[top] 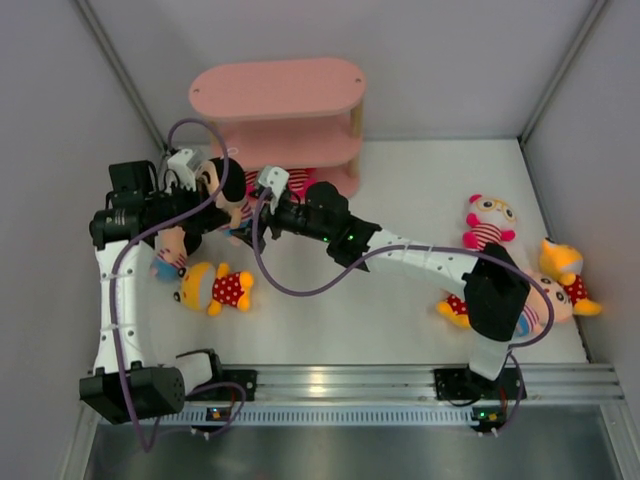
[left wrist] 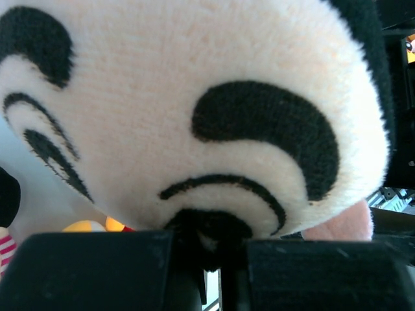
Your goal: Place and organize the stuffed toys onto the shelf
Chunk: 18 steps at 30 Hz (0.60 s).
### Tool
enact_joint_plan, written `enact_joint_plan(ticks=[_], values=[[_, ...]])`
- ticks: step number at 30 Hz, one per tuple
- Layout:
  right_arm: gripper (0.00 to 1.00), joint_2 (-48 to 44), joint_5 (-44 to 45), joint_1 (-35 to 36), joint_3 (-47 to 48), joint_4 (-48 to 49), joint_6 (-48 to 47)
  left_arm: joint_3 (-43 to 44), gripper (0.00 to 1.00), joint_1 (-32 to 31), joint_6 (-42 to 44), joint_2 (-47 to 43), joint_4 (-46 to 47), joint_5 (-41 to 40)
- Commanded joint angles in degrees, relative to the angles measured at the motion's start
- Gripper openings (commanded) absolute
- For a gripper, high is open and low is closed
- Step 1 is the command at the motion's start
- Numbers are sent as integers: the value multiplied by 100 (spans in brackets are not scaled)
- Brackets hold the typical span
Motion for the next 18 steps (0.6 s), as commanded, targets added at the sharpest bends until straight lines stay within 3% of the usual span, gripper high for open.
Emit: enact_joint_plan(ticks=[1,3,6,10,15,18], values=[[99,81,-531,-97,451,154,314,-1,0,-35,85,-128,37,266],[92,222,-585,-194,591,-21,402,34,0,-44,103,-119,-7,371],[89,398,-857,-396,750,-110,885,52,0,-53,191,-137,-51,434],[88,223,-2110,-1044,697,432,2121,-88,0,-114,419,-163,-113,-31],[99,-32,-2597,-1328,881,207,2073,-212,0,-246,560,-119,-174,-217],[99,73,-3010,-1311,1101,136,1967,-177,0,-378,569,-111,-209,-182]])
